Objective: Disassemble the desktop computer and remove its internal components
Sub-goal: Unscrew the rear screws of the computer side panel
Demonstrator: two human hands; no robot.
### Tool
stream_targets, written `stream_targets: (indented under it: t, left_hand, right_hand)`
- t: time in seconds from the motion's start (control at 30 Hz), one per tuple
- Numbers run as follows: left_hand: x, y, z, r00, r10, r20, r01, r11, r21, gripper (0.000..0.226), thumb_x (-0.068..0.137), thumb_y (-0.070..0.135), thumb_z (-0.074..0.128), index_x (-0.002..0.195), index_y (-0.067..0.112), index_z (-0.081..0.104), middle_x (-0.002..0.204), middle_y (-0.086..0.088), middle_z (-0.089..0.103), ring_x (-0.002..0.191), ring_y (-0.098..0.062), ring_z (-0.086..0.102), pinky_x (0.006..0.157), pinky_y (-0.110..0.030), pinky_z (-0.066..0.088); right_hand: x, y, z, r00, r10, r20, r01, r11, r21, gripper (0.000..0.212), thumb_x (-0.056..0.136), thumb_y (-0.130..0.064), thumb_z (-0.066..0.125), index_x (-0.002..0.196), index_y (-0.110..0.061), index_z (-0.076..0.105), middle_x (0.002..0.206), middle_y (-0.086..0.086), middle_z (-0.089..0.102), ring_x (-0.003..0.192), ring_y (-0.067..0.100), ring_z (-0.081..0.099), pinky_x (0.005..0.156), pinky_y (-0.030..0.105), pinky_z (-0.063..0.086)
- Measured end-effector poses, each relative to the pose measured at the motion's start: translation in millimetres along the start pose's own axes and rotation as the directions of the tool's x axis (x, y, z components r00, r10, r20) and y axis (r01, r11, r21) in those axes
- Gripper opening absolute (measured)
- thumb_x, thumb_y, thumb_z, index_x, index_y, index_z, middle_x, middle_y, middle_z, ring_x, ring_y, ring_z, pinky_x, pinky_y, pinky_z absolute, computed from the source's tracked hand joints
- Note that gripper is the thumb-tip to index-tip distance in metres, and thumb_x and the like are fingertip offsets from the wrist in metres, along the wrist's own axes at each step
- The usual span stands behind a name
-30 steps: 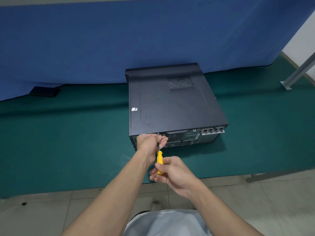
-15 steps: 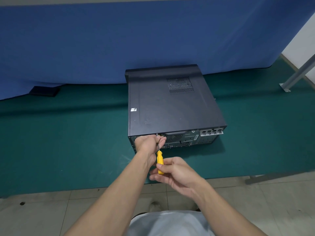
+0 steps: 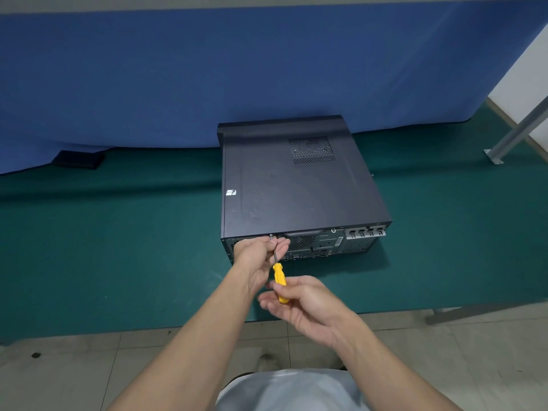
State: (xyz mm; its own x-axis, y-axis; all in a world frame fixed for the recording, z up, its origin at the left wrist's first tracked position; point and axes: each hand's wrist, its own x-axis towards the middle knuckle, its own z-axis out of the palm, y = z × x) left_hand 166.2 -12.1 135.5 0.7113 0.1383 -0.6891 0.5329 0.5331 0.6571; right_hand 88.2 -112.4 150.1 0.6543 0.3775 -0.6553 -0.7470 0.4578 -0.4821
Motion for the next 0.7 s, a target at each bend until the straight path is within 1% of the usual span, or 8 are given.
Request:
stream_targets:
  t: [0.07, 0.17, 0.23, 0.27, 0.37, 0.47, 0.57, 0.7]
  left_hand:
    - [0, -2, 0, 1.000, 0.010, -0.021, -0.010, 1.000, 0.026, 0.012, 0.089, -0.019, 0.050, 0.085, -0.009, 0.055, 0.078, -0.026, 0.065, 0.070, -0.031, 0.070, 0.060, -0.030, 0.060]
    - [4, -8, 1, 0.984, 0.135, -0.112, -0.108, 0.969, 0.221, 0.014, 0.082, -0.017, 0.063, 0.091, -0.006, 0.060, 0.080, -0.019, 0.067, 0.073, -0.027, 0.072, 0.060, -0.028, 0.059]
    - [7, -11, 2, 0.965, 0.221, -0.138, -0.159, 0.920, 0.357, 0.017, 0.080, -0.014, 0.068, 0.089, -0.001, 0.062, 0.079, -0.015, 0.068, 0.069, -0.022, 0.073, 0.063, -0.028, 0.059]
    - [7, -12, 3, 0.958, 0.244, -0.150, -0.169, 0.904, 0.392, 0.016, 0.081, -0.012, 0.068, 0.087, 0.002, 0.062, 0.079, -0.014, 0.069, 0.067, -0.020, 0.073, 0.064, -0.028, 0.059]
    - [7, -11, 6, 0.967, 0.196, -0.162, -0.138, 0.940, 0.313, 0.015, 0.086, -0.015, 0.059, 0.086, -0.001, 0.059, 0.082, -0.018, 0.068, 0.070, -0.024, 0.073, 0.064, -0.029, 0.060]
    - [3, -7, 5, 0.991, 0.097, -0.095, -0.086, 0.990, 0.112, 0.016, 0.089, -0.021, 0.047, 0.085, -0.007, 0.056, 0.079, -0.023, 0.064, 0.071, -0.030, 0.070, 0.060, -0.029, 0.060]
    - [3, -6, 2, 0.995, 0.079, -0.061, -0.074, 0.994, 0.081, 0.016, 0.089, -0.020, 0.049, 0.083, -0.007, 0.055, 0.078, -0.025, 0.065, 0.070, -0.032, 0.070, 0.060, -0.030, 0.061]
    - [4, -12, 2, 0.977, 0.181, -0.118, -0.141, 0.948, 0.285, 0.018, 0.079, -0.017, 0.066, 0.078, 0.000, 0.061, 0.079, -0.019, 0.069, 0.073, -0.026, 0.073, 0.069, -0.032, 0.060]
  right_hand:
    - [3, 4, 7, 0.982, -0.126, -0.143, 0.078, 0.951, -0.301, 0.005, 0.093, 0.005, 0.051, 0.091, 0.007, 0.056, 0.073, 0.019, 0.065, 0.062, 0.026, 0.069, 0.062, 0.028, 0.059]
    - [7, 15, 16, 0.893, -0.373, -0.251, 0.029, 0.605, -0.796, 0.006, 0.089, -0.003, 0.050, 0.089, -0.003, 0.056, 0.073, 0.012, 0.071, 0.057, 0.017, 0.070, 0.065, 0.033, 0.060]
    - [9, 19, 14, 0.873, -0.441, -0.209, 0.006, 0.438, -0.899, 0.005, 0.089, -0.007, 0.050, 0.091, -0.007, 0.054, 0.077, 0.010, 0.071, 0.055, 0.012, 0.069, 0.060, 0.029, 0.058]
    - [8, 18, 11, 0.881, -0.428, -0.204, 0.016, 0.457, -0.889, 0.004, 0.090, -0.008, 0.053, 0.093, -0.007, 0.055, 0.078, 0.010, 0.070, 0.057, 0.012, 0.070, 0.058, 0.026, 0.057]
    - [6, 8, 2, 0.977, -0.140, -0.162, 0.062, 0.907, -0.416, 0.010, 0.093, -0.005, 0.055, 0.101, 0.003, 0.057, 0.087, 0.018, 0.066, 0.073, 0.027, 0.070, 0.064, 0.028, 0.057]
    - [1, 1, -3, 0.999, 0.025, 0.024, -0.025, 1.000, 0.001, 0.017, 0.094, 0.006, 0.047, 0.110, 0.009, 0.053, 0.098, 0.029, 0.059, 0.081, 0.036, 0.068, 0.068, 0.035, 0.057]
    - [2, 2, 3, 0.994, -0.062, -0.091, 0.041, 0.976, -0.215, 0.012, 0.093, 0.008, 0.049, 0.104, 0.008, 0.052, 0.086, 0.023, 0.064, 0.071, 0.030, 0.070, 0.065, 0.031, 0.058]
    - [4, 13, 15, 0.907, -0.350, -0.232, 0.018, 0.584, -0.812, 0.007, 0.092, -0.009, 0.056, 0.097, -0.010, 0.053, 0.078, 0.009, 0.072, 0.058, 0.015, 0.071, 0.069, 0.036, 0.059]
